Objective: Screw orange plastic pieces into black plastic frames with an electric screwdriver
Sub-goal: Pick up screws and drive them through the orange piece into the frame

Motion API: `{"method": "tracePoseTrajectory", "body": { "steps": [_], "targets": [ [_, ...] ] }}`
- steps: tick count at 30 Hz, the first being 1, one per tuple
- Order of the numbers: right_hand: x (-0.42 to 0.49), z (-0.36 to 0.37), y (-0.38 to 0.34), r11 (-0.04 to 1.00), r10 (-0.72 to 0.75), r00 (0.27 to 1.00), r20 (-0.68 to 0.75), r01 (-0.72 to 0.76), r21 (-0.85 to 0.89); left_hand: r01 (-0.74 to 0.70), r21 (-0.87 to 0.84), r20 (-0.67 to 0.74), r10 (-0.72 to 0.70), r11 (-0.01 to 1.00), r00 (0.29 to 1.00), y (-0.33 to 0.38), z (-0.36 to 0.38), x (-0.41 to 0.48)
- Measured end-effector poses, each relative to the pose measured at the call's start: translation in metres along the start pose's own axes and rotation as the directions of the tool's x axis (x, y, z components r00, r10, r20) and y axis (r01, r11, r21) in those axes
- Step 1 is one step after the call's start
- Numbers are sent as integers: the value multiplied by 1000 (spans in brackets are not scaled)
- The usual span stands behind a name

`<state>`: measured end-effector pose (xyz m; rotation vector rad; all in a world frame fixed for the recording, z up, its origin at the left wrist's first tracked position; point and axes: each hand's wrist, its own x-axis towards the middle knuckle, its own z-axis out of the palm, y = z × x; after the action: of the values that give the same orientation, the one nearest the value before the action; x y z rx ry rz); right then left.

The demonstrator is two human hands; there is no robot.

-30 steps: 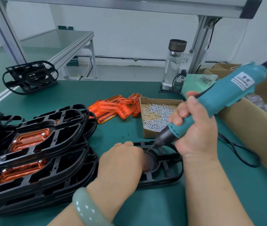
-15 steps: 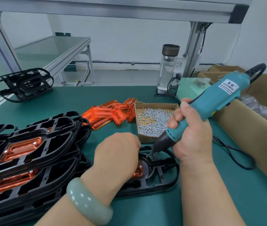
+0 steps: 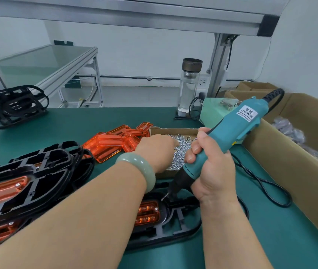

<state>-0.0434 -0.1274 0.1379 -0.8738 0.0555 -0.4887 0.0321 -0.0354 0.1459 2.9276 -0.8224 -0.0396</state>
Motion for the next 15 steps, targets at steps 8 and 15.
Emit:
{"method": "tracePoseTrajectory", "body": {
  "steps": [8,15],
  "targets": [
    [-2,2,3,1000,30,1000,2,-30,-8,-39,175,245,-5,984,969,-2,2,7],
    [-3,2,3,1000,28,1000,3,-28,-10,-26,90,96,17,996,995,0,-1,1]
  ]
}}
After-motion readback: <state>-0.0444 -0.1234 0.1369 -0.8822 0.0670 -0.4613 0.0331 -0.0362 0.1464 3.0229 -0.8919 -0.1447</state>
